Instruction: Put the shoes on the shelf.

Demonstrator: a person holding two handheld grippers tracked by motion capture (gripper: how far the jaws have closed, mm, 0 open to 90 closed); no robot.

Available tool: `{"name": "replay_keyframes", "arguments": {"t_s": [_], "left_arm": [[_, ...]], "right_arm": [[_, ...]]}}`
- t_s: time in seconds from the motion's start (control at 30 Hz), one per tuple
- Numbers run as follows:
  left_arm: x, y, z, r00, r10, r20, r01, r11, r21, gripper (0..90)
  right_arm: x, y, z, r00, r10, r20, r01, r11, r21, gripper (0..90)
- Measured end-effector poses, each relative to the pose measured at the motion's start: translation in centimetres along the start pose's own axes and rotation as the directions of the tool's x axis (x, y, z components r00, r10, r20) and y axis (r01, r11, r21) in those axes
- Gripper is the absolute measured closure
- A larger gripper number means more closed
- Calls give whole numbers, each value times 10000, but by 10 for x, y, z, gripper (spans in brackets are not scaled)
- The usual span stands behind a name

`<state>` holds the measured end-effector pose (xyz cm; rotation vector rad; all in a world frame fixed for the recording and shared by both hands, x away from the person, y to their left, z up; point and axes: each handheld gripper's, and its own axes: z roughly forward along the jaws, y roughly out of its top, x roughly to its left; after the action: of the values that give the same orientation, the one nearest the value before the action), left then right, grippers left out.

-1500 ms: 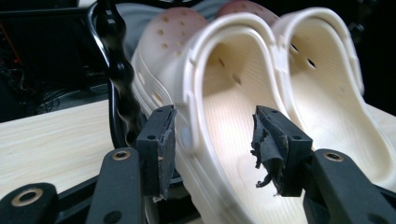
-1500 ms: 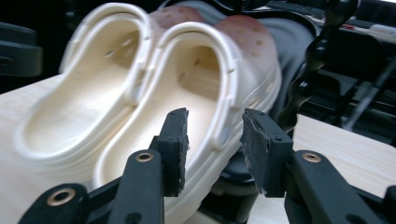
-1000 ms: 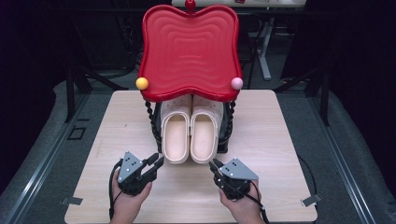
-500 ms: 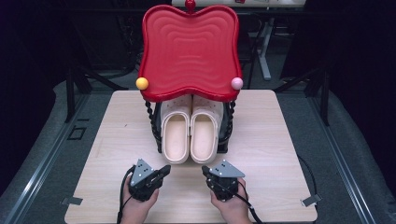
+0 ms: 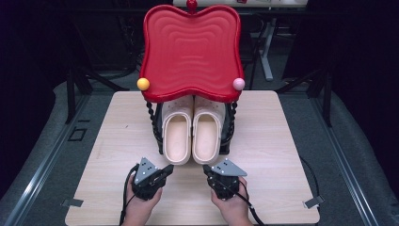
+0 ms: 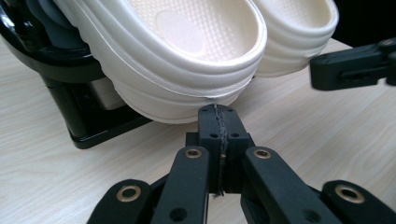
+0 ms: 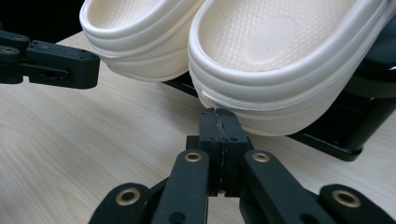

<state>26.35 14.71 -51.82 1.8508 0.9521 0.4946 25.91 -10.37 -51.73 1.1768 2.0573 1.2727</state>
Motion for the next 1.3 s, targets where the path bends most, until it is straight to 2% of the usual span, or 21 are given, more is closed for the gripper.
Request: {"name": "replay_keyframes", "arguments": {"t_s": [0.13,0.47,0.73,0.93,1.07,1.17,1.3], "left_arm": [[1,1,-3,9999,54,-104,-55,9999,-142,900],[6,6,-2,9997,-64,-242,59,9998,-189,900],[8,13,5,9996,25,-278,-31,9998,-211,900],[16,25,10,9983,19,-581,-37,9995,-319,900],[21,32,12,9971,-131,-755,94,9987,-491,900],[26,37,14,9961,-140,-868,103,9990,-427,900],[30,42,17,9950,-301,-954,251,9983,-525,900]], "right_arm": [[-4,2,-7,9996,112,253,-114,9999,85,900],[-27,1,-15,9935,625,948,-640,9979,126,900],[-28,12,-11,9951,388,910,-387,9992,-33,900],[-26,28,-4,9951,63,984,-50,9999,-130,900],[-29,35,1,9947,43,1028,-38,10000,-56,900],[-30,39,6,9948,95,1018,-85,9999,-104,900],[-32,44,10,9936,-80,1128,89,9999,-74,900]]}}
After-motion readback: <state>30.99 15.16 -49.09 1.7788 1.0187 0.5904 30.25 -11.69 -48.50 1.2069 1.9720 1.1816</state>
